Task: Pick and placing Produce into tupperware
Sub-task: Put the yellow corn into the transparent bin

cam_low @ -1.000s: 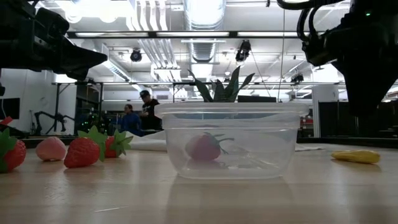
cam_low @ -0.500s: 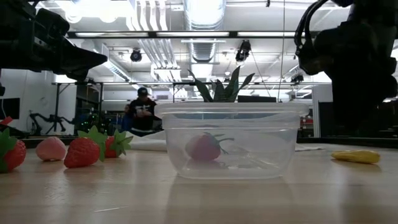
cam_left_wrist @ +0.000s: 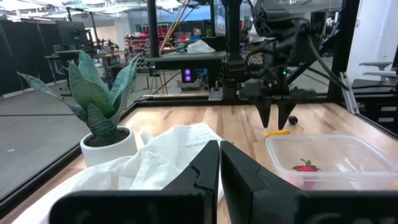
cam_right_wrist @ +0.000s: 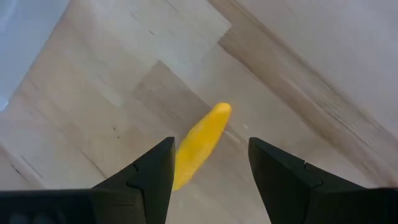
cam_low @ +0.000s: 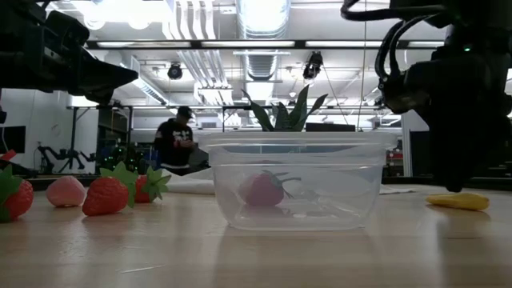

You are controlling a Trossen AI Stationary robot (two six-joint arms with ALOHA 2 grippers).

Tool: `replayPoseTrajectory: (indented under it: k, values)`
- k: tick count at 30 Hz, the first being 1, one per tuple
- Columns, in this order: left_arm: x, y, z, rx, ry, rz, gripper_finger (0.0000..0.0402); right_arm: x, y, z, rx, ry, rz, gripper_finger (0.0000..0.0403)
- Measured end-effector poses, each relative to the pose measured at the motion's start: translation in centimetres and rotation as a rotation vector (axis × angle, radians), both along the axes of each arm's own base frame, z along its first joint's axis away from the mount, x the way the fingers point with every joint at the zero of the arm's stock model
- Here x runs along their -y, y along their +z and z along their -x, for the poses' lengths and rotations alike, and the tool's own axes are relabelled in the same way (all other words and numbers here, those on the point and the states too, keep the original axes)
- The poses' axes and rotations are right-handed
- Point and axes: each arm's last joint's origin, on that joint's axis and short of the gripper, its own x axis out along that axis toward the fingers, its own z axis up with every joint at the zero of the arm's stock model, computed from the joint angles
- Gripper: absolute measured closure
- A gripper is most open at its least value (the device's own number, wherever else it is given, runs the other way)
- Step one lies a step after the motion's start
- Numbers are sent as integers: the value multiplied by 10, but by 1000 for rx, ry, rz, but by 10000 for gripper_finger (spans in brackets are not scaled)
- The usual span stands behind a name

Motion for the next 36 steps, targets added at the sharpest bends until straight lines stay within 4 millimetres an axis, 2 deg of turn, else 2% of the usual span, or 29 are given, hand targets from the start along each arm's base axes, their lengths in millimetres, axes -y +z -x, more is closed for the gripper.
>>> replayPoseTrajectory:
  k: [13, 26, 36]
  values:
    - [0, -1, 0, -6, 0, 0, 402, -3, 2, -6, 5, 9, -3, 207]
    - [0, -1, 0, -9, 0, 0, 402, -6, -12, -10, -54, 26, -11, 207]
    - [0, -1, 0, -8, 0, 0, 402, -7, -13, -11, -62, 36, -18, 208]
